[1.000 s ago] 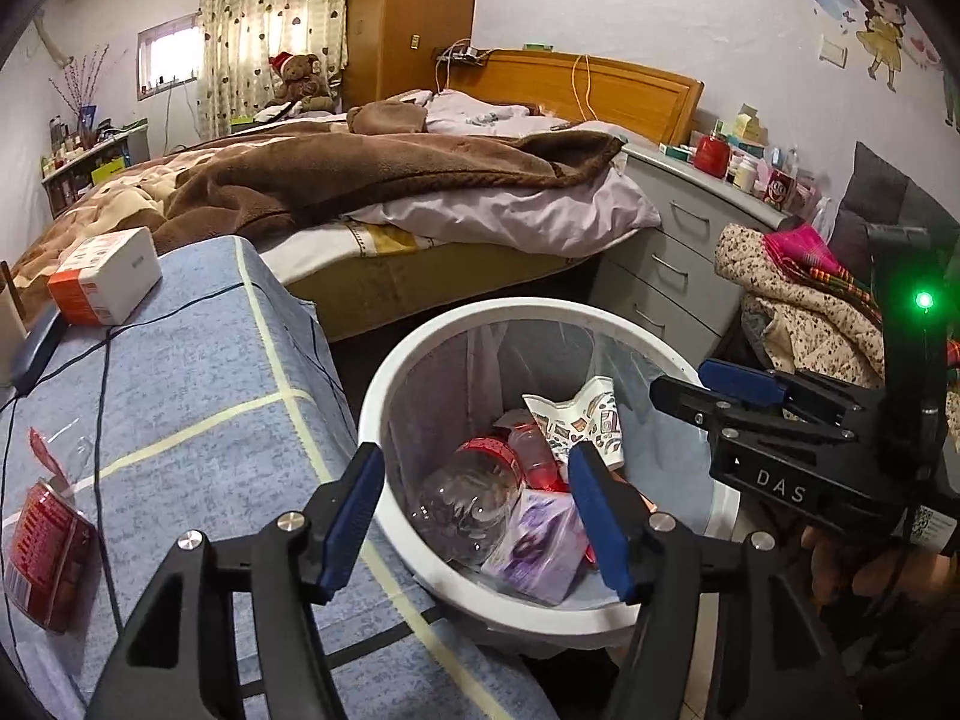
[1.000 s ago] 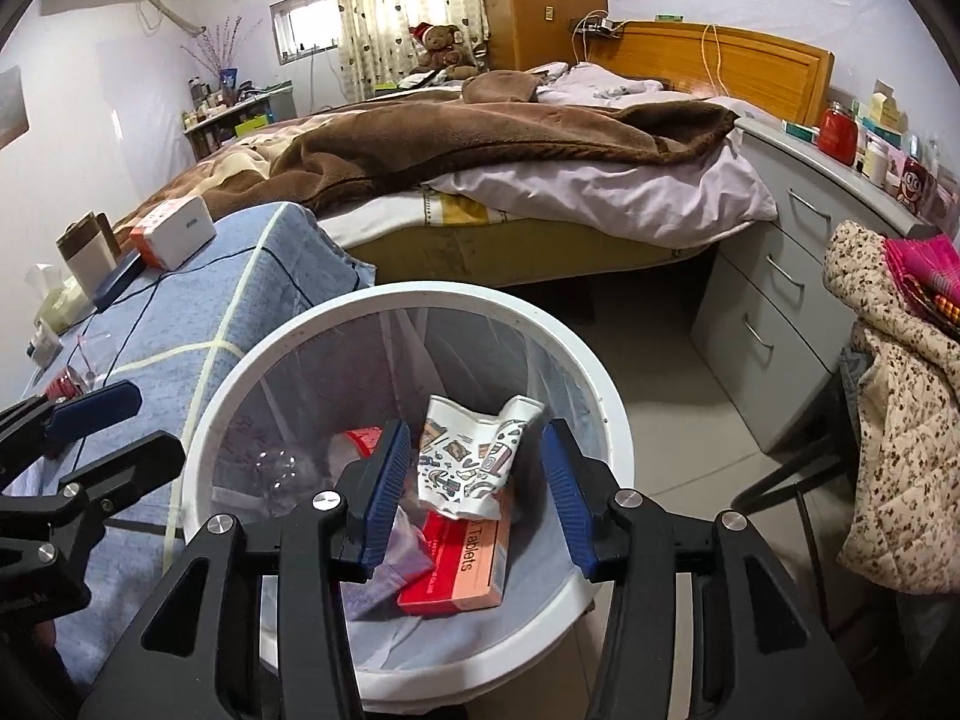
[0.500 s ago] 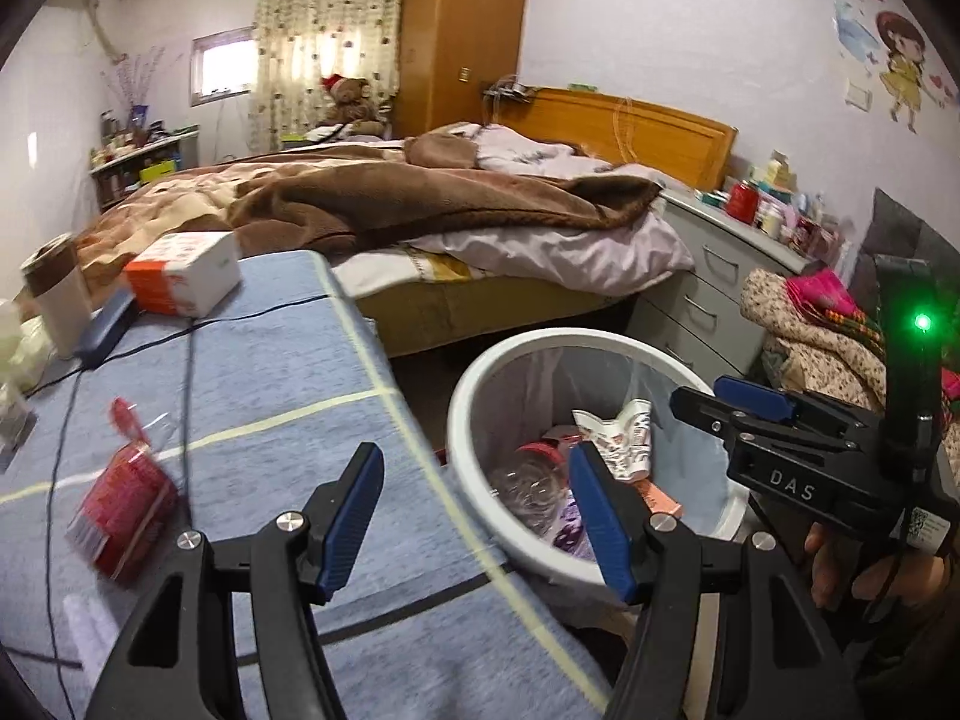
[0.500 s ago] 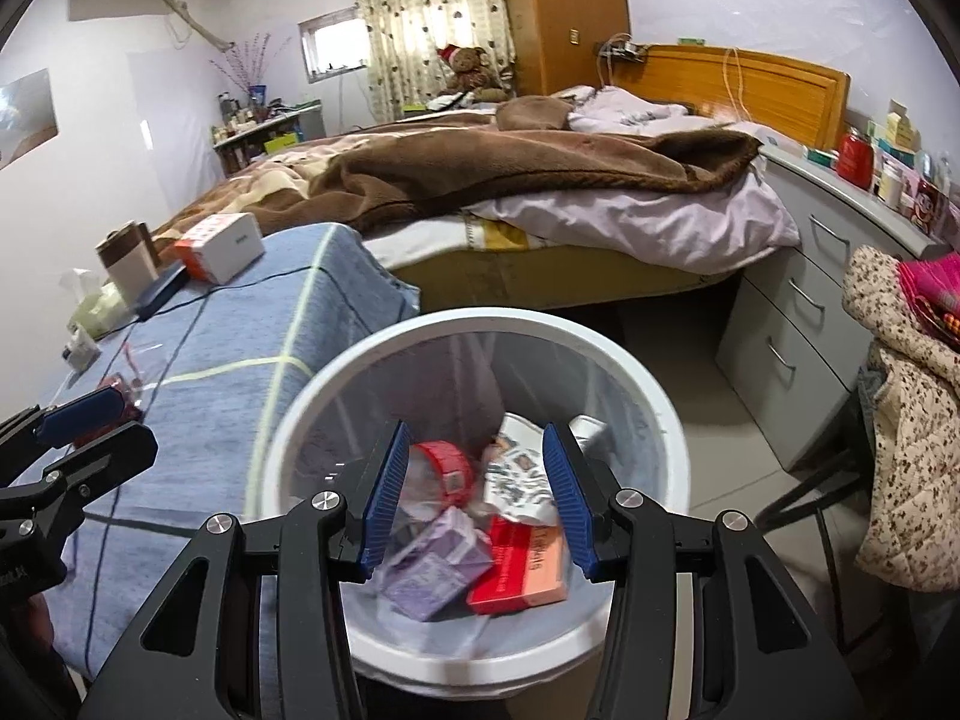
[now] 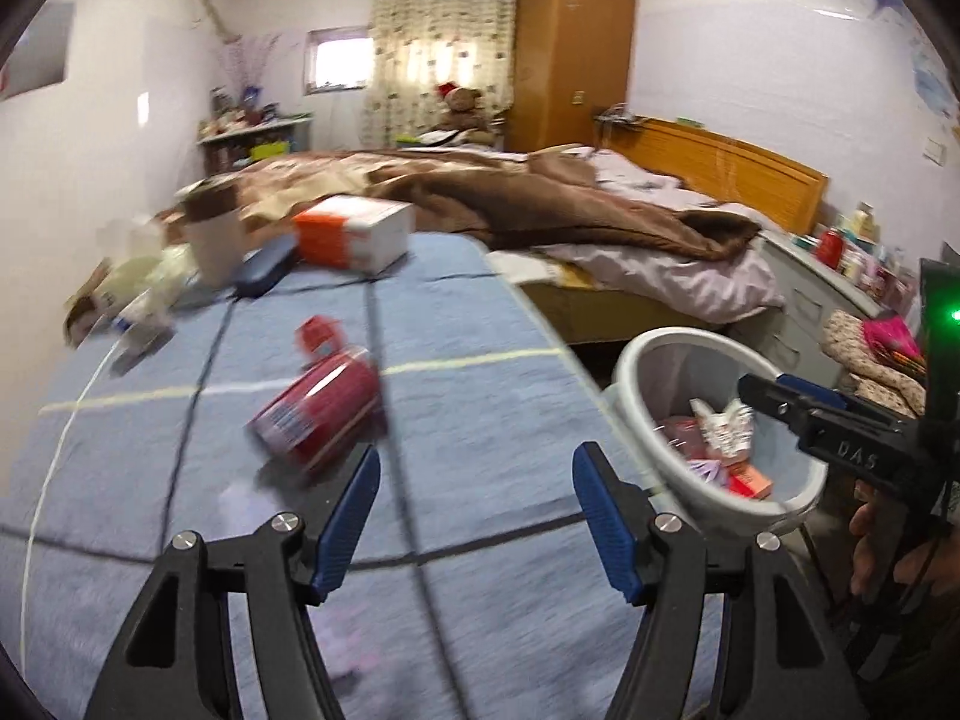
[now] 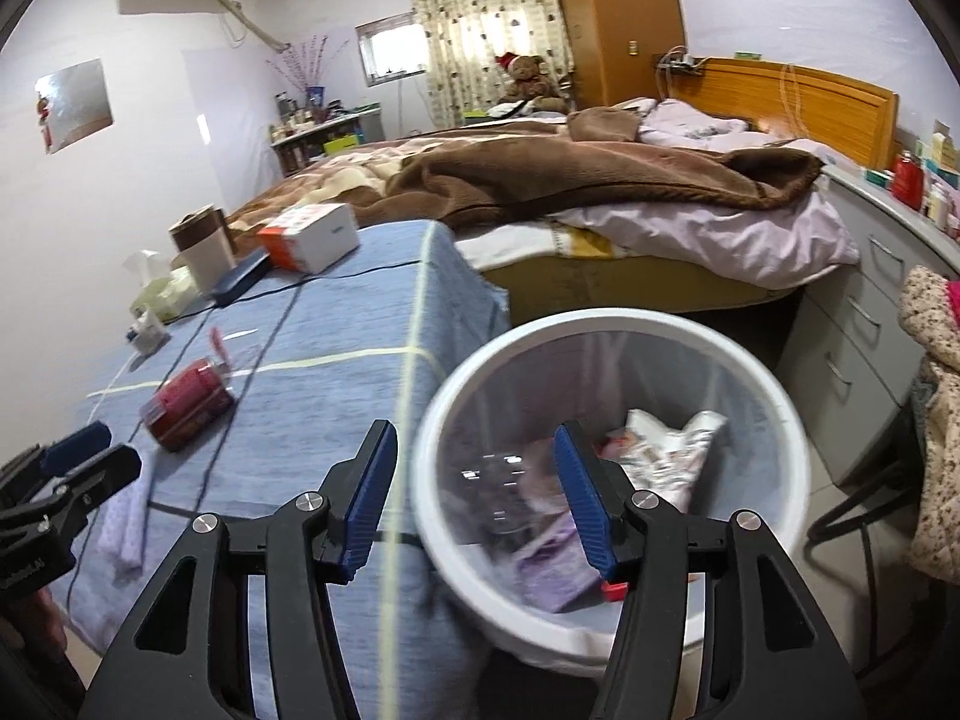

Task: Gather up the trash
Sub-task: 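Move both tools back from the bin toward the foam sleeve and can, then grasp the red Drink Milk can with the right tool while the left tool holds the white foam sleeve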

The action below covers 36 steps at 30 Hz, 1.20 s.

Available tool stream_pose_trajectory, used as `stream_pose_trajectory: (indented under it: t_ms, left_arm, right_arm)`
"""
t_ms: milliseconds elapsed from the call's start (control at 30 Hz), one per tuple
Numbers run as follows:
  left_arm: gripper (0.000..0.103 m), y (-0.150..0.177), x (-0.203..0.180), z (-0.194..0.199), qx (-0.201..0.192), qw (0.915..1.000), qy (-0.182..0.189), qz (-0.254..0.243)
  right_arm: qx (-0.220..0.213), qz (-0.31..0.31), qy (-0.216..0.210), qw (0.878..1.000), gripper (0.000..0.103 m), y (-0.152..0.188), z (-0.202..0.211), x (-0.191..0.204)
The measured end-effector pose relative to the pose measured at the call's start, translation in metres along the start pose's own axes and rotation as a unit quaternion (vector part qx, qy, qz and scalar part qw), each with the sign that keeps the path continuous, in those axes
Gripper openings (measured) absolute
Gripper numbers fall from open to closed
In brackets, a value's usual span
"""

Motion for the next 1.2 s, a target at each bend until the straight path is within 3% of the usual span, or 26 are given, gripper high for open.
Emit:
stream_pose_trajectory:
  t_ms: [400, 600, 733, 900, 1200]
  left_arm:
    - [0.073, 0.058, 0.065, -0.002, 0.055, 0.9944, -0.064, 0.063]
    - [0.073, 0.068, 0.073, -0.014, 0.068, 0.9927, -0.070, 0.071]
    - [0.072, 0.076, 0.082, -0.027, 0.092, 0.9902, -0.053, 0.090]
    - [0.050, 0.080, 0.092, -0.026, 0.090, 0.9902, -0.041, 0.098]
    - [0.045, 0.086, 0.129, -0.026, 0.092, 0.9883, -0.050, 0.111]
  right_arm:
    - [0.033, 0.037, -0.045, 0.998, 0.057, 0.019, -0.020, 0.064]
    - [0.046, 0.050, -0.058, 0.996, 0.057, 0.026, -0.026, 0.086]
    - [0.058, 0.051, -0.066, 0.995, 0.057, 0.029, -0.032, 0.096]
    - [0.077, 0.052, -0.080, 0.992, 0.057, 0.033, -0.042, 0.113]
    - [0.118, 0.044, -0.104, 0.987, 0.057, 0.036, -0.067, 0.151]
Point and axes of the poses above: each gripper's, at about its wrist camera, not at the fingertips, and z roughly against the way its jaws point, x to its left, y to its underside, the point moved 3 cm from there along -z, roughly the way its jaws point, and after that the axes turned 12 degrees about -z, right-handed, at the moved point
